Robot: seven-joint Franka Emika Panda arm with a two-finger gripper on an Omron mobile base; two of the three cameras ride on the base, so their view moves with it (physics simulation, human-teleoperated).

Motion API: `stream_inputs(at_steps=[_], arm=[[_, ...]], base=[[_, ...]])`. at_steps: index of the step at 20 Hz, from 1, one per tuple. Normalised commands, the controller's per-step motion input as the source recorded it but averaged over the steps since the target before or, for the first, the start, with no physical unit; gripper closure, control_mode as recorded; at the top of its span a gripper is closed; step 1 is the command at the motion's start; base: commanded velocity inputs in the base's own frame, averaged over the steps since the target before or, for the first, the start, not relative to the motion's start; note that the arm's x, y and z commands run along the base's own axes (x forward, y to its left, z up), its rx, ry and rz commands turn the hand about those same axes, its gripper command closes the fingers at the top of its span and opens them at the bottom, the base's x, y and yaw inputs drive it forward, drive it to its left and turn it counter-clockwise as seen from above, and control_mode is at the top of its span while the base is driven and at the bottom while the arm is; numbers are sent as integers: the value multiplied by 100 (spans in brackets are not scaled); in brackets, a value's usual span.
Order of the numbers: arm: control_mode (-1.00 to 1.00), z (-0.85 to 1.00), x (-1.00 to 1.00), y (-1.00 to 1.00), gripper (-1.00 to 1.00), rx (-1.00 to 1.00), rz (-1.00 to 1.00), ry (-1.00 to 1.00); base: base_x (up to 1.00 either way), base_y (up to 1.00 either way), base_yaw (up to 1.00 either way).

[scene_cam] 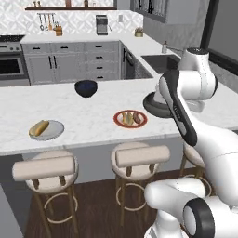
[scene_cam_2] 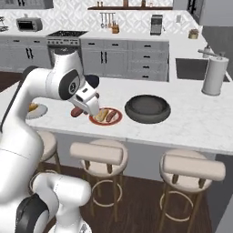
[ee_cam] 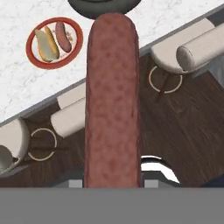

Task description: Place one bun and one sausage from the bowl on each plate.

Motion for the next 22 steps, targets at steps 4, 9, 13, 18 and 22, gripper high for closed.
stream_inputs(at_steps=[4,9,13,18,22], arm=[[100,0,0,0,100,0,0,0],[100,0,0,0,100,0,0,0],[100,0,0,0,100,0,0,0],[100,0,0,0,100,0,0,0],[-100,-26,26,-23,100,0,0,9]], base=[[0,100,0],[7,100,5],[53,98,11],[100,29,5],[41,-3,0]])
